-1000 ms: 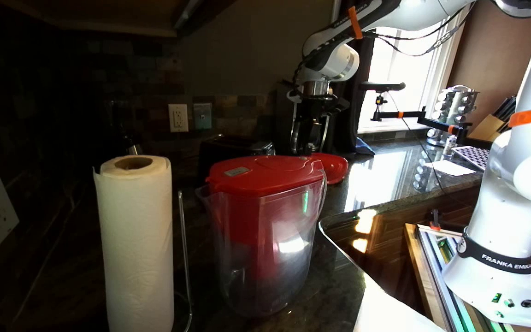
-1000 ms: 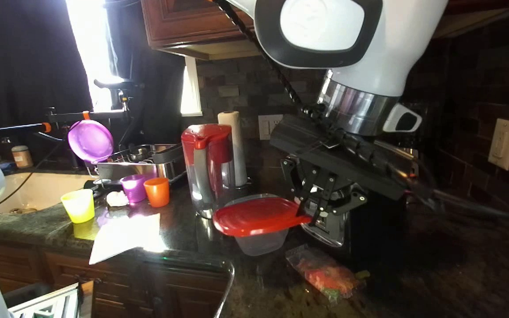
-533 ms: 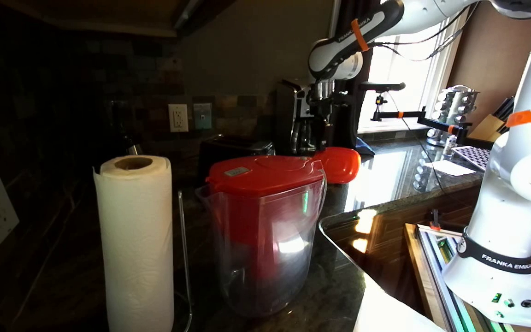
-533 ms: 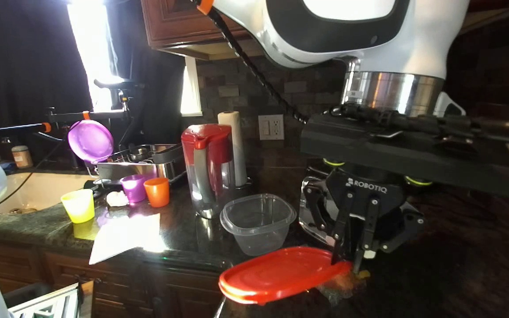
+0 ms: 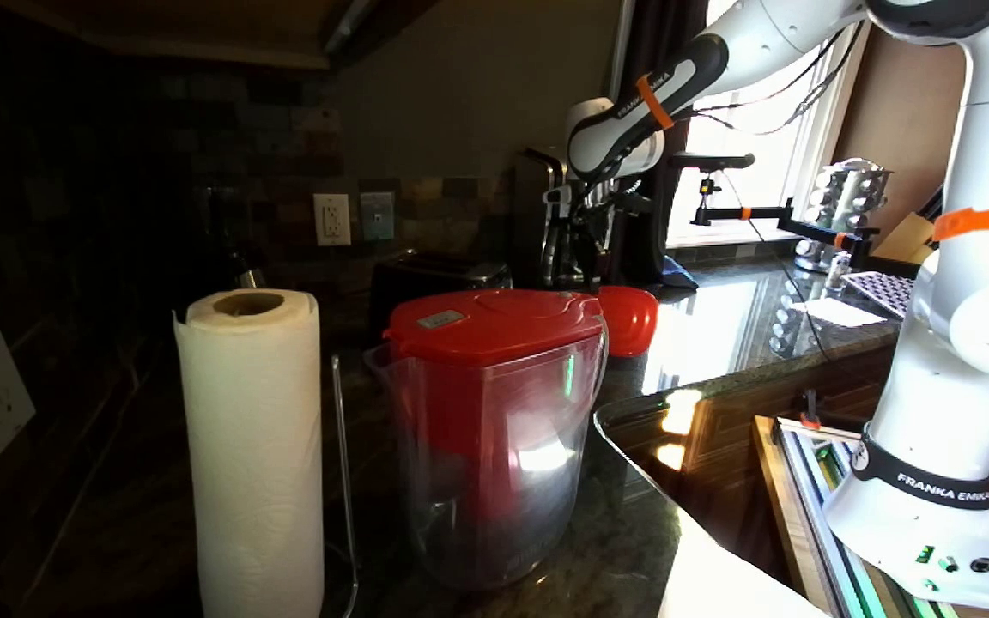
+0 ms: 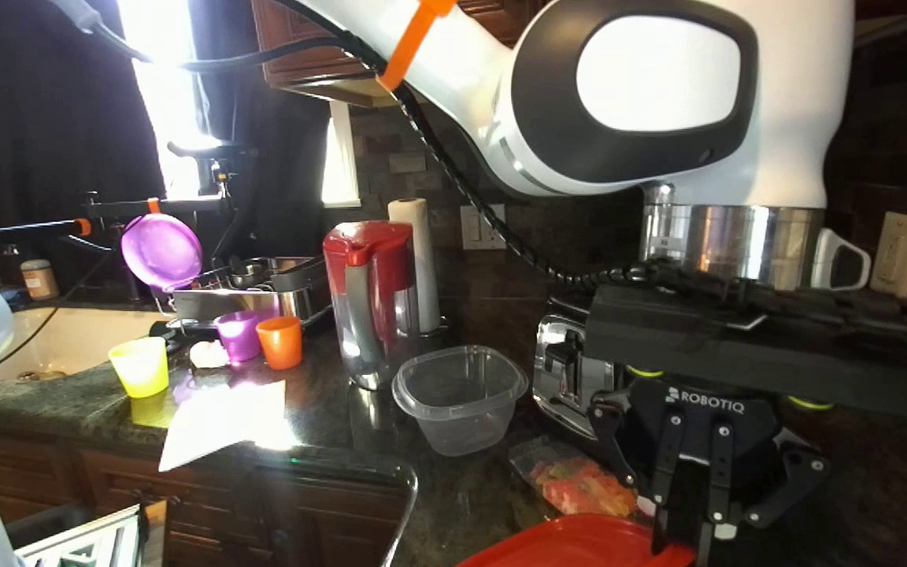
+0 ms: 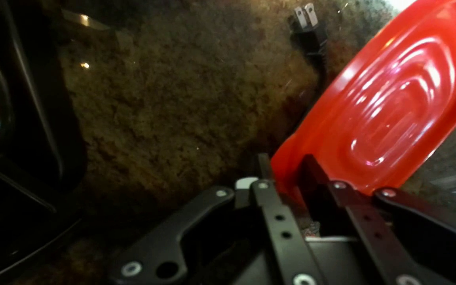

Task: Uncover the lunchbox and put the plastic inside it

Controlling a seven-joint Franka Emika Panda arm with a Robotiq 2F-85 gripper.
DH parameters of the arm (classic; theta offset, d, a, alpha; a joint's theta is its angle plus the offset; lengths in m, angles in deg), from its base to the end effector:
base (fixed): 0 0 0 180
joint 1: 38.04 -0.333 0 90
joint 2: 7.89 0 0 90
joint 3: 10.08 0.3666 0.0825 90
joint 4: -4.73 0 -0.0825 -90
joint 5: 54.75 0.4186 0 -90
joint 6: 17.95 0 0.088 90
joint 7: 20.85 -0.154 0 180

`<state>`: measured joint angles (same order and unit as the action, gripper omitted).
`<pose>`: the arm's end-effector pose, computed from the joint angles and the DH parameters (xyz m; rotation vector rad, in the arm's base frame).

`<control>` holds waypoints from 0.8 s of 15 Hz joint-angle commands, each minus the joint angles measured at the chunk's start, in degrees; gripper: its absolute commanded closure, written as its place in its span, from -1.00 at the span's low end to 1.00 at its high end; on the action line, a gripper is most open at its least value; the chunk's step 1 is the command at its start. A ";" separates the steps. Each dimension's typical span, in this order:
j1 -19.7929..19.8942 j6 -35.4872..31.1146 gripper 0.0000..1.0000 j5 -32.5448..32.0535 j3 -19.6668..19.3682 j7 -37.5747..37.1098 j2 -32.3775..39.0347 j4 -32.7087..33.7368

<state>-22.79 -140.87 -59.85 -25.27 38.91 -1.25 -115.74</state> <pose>0.5010 -0.3013 0.3436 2.9896 0.8651 -0.1908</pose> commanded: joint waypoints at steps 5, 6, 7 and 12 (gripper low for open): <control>1.28 -7.20 -0.06 -1.09 0.47 -4.49 4.97 -0.32; 1.36 -7.39 -0.19 -0.79 0.60 -4.78 4.93 -0.57; 1.43 -7.46 -0.33 -0.77 0.69 -4.93 5.01 -0.67; 1.73 -6.43 -0.99 0.62 1.47 -2.68 3.39 -2.38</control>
<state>-22.07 -147.09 -59.84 -25.01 35.06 3.80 -115.83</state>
